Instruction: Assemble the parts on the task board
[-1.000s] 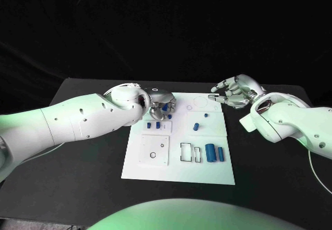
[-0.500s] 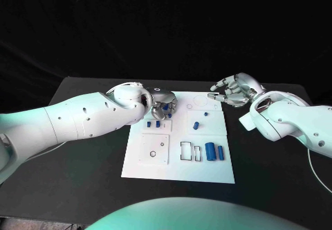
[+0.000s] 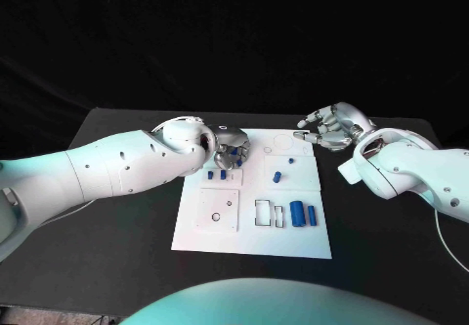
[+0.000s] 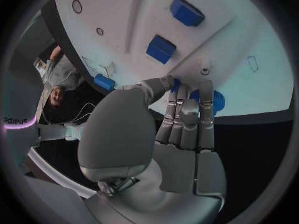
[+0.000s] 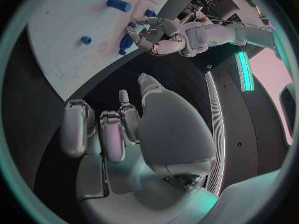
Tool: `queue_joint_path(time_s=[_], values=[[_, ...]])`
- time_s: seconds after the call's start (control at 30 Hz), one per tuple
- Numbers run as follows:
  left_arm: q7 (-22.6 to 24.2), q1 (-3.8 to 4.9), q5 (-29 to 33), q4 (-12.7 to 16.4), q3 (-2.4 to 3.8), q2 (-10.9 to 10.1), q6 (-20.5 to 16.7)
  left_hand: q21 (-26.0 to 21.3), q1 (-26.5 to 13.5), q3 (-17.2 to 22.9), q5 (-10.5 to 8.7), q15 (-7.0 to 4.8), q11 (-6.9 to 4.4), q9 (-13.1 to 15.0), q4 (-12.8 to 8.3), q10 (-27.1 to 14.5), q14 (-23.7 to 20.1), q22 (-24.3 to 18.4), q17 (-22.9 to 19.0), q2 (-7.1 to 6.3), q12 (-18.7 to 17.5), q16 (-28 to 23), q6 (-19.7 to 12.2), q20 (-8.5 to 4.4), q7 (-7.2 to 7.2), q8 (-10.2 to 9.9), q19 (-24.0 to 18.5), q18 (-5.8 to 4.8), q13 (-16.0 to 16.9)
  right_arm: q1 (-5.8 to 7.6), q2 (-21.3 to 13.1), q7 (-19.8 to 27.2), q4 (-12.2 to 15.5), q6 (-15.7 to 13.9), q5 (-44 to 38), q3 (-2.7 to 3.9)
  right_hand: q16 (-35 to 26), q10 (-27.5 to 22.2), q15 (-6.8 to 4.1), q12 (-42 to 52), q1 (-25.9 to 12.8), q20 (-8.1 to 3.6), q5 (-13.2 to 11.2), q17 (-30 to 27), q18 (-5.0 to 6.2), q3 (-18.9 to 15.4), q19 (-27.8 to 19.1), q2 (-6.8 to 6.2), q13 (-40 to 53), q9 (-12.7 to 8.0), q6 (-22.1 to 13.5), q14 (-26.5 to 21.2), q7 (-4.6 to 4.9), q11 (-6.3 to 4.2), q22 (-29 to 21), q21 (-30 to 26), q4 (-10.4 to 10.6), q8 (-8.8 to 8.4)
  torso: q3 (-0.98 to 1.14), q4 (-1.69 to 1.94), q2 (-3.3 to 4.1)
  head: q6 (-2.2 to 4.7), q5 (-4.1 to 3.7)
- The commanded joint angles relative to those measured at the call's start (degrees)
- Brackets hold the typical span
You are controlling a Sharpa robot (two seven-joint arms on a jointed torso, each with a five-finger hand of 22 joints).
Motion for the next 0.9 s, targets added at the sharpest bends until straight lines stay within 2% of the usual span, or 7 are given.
queue_joint_path(time_s=[0.03,0.2,0.57,0.9], values=[[-0.2,0.03,-0.3,-0.2,-0.03,0.3,1.1,0.4,-0.1,0.1,-0.21,-0.14,-0.05,-0.1,-0.2,0.5,0.5,0.1,0.1,0.65,-0.3,0.4,0.4,-0.2,0.02,-0.3,0.1,0.85,-0.1,-0.04,0.0,0.6,0.1,0.1,-0.5,0.0,-0.1,-0.1,-0.23,-0.1,-0.3,0.1,0.0,7.2,0.76,0.4,-0.2,0.04,1.8,0.1,-0.4,4.2,-0.04,-0.01,4.0,-0.3,0.0,0.4,0.03,-0.01,0.01,0.0,-0.08],[-0.1,0.02,-0.3,-0.7,-0.12,0.6,1.1,0.8,0.2,0.3,-0.22,-0.25,-0.17,-0.2,-0.5,0.9,1.1,0.4,1.0,1.06,-0.3,1.0,0.9,-0.31,-0.04,-0.5,0.2,0.86,-0.1,-0.04,0.0,0.5,0.1,0.1,-0.5,0.0,-0.1,-0.2,-0.24,-0.2,-0.3,0.09,0.0,7.2,0.77,0.5,-0.2,0.15,1.7,0.1,-0.5,4.2,-0.04,-0.01,4.0,-0.4,0.0,0.49,0.02,-0.03,0.03,0.0,-0.1],[1.0,-0.01,0.6,-1.3,-0.24,1.0,-0.8,2.5,-0.1,0.0,-0.3,-1.28,-1.36,0.2,-1.1,4.4,4.4,1.2,5.5,2.89,-0.2,3.4,4.8,-1.06,-0.89,-0.4,0.7,0.87,0.0,-0.04,0.0,0.5,0.0,0.1,-0.5,0.0,-0.2,-0.2,-0.24,-0.2,-0.4,0.09,0.0,7.2,0.79,0.6,-0.3,0.2,1.7,0.1,-0.5,4.2,-0.03,-0.01,3.9,-0.4,0.0,0.51,0.04,0.0,-0.06,0.0,-0.19],[1.8,-0.02,0.9,-1.2,-0.25,0.8,-3.5,3.2,-0.1,0.0,-0.29,-1.44,-1.48,0.1,-1.4,5.1,5.3,2.3,6.6,2.9,-0.9,3.9,5.1,-1.23,-0.97,-0.9,1.7,0.68,-0.2,-0.04,0.0,0.6,-0.1,0.2,-0.5,0.0,-0.2,-0.2,-0.24,-0.2,-0.4,0.09,0.0,7.2,0.79,0.6,-0.3,0.2,1.7,0.1,-0.5,4.2,-0.03,-0.01,3.9,-0.4,0.0,0.51,-0.03,0.02,-0.09,0.2,-0.16]])
